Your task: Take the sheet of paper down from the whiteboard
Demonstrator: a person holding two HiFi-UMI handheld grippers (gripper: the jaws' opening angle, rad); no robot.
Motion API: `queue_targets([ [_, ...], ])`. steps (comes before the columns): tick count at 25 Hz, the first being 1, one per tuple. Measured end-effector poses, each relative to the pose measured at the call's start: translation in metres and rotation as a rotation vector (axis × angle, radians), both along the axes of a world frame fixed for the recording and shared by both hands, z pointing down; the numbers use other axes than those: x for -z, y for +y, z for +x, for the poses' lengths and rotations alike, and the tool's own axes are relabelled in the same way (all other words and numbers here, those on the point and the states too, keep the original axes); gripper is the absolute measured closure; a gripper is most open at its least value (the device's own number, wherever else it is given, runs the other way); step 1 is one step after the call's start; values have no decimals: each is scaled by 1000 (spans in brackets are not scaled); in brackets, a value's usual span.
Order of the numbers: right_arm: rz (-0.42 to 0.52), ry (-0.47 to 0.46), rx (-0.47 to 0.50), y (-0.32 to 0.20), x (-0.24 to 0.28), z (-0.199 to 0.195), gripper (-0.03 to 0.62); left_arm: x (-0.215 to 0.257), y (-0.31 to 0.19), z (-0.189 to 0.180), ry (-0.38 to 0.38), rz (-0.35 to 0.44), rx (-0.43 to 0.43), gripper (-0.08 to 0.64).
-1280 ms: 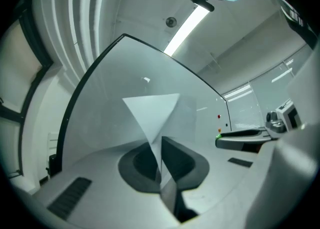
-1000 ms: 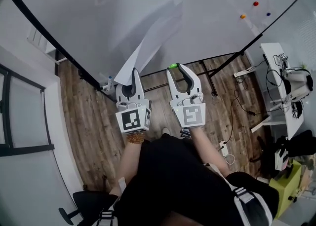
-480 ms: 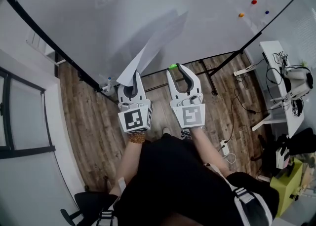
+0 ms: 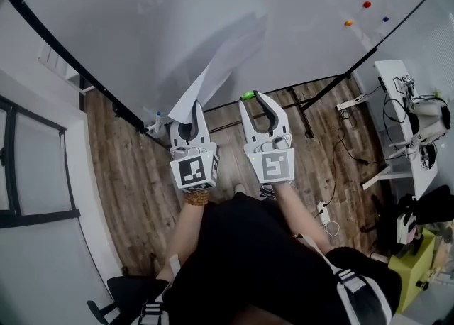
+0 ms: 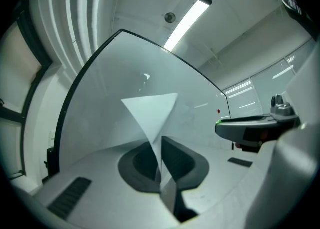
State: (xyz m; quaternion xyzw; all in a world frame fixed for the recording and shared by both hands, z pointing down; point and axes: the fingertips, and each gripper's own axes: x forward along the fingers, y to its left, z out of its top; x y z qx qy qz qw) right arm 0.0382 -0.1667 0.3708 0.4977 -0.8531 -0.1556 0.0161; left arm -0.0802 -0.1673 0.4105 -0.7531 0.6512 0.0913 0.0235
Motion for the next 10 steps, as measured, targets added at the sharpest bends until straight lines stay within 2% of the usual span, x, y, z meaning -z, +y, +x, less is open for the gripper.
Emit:
queue_targets([
  [10, 6, -5, -3, -2, -1, -4, 476, -1, -3, -1, 12, 1, -8, 549],
])
